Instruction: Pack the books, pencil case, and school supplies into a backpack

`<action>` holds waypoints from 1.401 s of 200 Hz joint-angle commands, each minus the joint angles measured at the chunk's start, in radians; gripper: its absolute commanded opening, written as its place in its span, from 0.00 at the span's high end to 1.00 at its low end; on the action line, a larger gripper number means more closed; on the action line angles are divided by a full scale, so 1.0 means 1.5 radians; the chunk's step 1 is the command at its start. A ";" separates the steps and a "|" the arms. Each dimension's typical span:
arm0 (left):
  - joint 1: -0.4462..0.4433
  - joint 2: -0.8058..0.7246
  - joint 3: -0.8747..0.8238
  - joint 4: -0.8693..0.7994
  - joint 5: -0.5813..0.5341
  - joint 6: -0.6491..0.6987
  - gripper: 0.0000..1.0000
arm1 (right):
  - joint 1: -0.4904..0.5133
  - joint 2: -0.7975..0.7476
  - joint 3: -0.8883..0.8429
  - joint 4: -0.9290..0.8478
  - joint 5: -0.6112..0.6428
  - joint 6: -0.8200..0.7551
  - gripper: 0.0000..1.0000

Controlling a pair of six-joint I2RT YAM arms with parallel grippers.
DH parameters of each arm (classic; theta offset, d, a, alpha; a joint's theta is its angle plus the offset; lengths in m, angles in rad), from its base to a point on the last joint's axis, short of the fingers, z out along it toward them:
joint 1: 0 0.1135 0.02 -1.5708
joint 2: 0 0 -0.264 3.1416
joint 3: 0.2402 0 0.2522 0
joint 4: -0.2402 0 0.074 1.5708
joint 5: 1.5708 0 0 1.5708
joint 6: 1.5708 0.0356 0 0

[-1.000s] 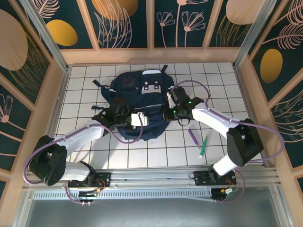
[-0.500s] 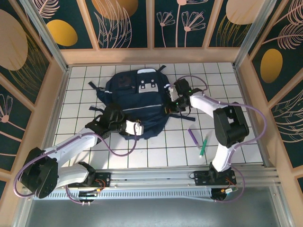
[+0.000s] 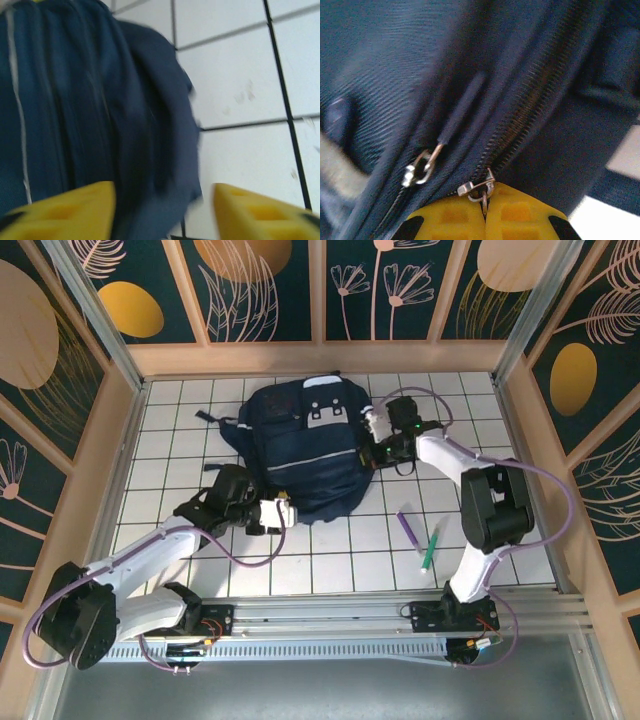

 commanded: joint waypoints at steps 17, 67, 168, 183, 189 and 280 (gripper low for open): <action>0.003 -0.001 0.043 0.116 0.081 -0.215 0.01 | 0.116 -0.053 0.017 0.017 -0.087 0.033 1.00; 0.003 0.039 0.061 0.083 -0.030 -0.203 0.33 | 0.207 -0.035 0.032 0.046 -0.113 0.066 1.00; 0.003 0.046 -0.004 0.065 -0.199 -0.225 0.85 | 0.249 -0.030 0.035 0.091 -0.135 0.108 1.00; 0.002 0.055 -0.005 0.063 -0.187 -0.235 0.64 | 0.250 -0.028 0.033 0.101 -0.134 0.115 1.00; 0.002 0.057 -0.005 0.064 -0.182 -0.243 0.57 | 0.252 -0.027 0.034 0.104 -0.131 0.118 1.00; 0.002 0.084 0.000 0.044 -0.286 -0.288 1.00 | 0.264 -0.028 0.043 0.123 -0.108 0.129 1.00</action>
